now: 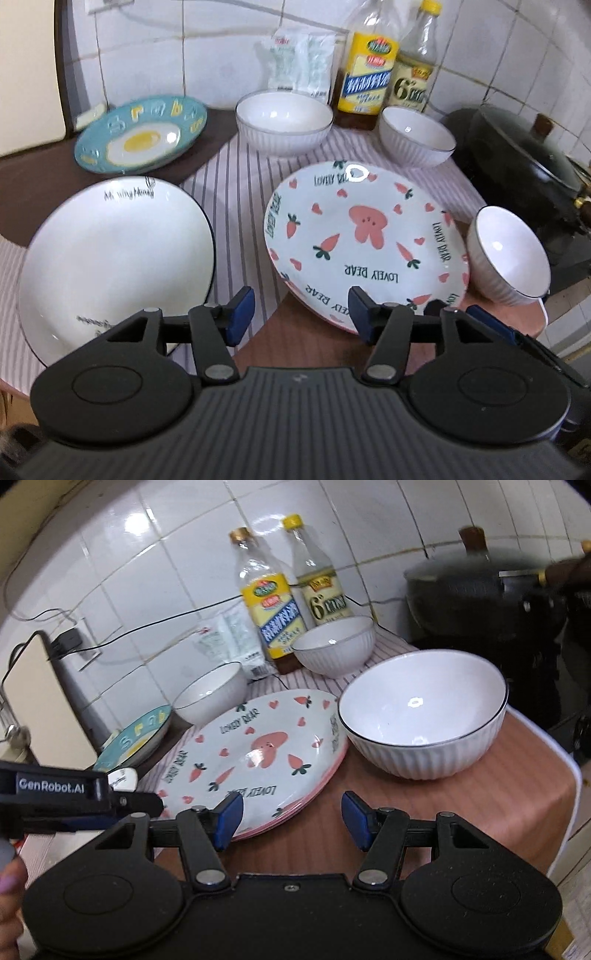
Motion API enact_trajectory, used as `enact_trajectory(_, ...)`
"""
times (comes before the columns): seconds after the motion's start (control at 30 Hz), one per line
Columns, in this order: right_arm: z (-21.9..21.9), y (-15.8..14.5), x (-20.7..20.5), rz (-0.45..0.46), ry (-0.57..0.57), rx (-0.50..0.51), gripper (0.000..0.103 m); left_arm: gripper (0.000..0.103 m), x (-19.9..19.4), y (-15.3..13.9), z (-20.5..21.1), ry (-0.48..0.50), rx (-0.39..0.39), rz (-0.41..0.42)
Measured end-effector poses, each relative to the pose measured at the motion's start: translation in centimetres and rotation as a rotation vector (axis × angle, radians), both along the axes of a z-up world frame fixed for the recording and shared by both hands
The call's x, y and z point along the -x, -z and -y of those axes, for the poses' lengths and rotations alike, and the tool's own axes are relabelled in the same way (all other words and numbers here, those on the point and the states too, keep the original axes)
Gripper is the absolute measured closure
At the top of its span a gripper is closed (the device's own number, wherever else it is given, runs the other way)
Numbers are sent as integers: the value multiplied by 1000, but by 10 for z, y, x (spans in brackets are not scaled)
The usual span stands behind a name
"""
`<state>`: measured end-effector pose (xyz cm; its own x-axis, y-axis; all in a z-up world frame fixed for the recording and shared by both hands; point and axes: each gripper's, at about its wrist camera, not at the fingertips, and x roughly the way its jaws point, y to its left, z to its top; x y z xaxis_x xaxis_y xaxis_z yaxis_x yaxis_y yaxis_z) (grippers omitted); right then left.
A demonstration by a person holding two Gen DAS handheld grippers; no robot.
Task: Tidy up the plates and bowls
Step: 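Move both grippers to the pink Lovely Bear plate rim and close them, then lift the pink plate and carry it toward the white plate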
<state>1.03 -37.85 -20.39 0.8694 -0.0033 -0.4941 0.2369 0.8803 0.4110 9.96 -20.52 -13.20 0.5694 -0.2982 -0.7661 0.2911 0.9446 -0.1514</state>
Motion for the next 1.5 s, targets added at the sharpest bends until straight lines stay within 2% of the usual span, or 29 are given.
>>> enact_trajectory(0.13, 4, 11, -12, -3, 22, -41, 39, 45, -7, 8, 3, -29, -7, -40)
enact_trajectory(0.33, 4, 12, -23, 13, 48, -50, 40, 43, -19, 20, 8, -65, 0, -95)
enact_trajectory(0.5, 7, 12, -30, 3, 82, -55, 50, 43, -28, 29, 11, -95, -9, -123)
enact_trajectory(0.6, 6, 13, -32, -3, 96, -45, 64, 45, -32, 33, 12, -107, -5, -130)
enact_trajectory(0.7, 3, 14, -34, -13, 116, -19, 71, 53, -32, 35, 14, -114, 5, -116)
enact_trajectory(0.73, 2, 14, -34, -19, 127, -13, 76, 60, -31, 35, 14, -110, 14, -117)
enact_trajectory(0.83, 3, 14, -34, -23, 126, -10, 76, 80, -31, 33, 13, -106, 79, -152)
enact_trajectory(0.97, 2, 13, -35, -33, 119, 6, 77, 80, -31, 34, 15, -131, 89, -153)
enact_trajectory(1.2, 0, 6, -37, -87, 73, 18, 78, 80, -25, 26, 15, -126, 33, -122)
enact_trajectory(1.3, 0, 5, -32, -76, 69, -32, 78, 80, -19, 23, 11, -135, 23, -112)
enact_trajectory(1.5, -3, 0, -21, -60, 46, -60, 78, 80, -1, 14, 4, -119, 0, -73)
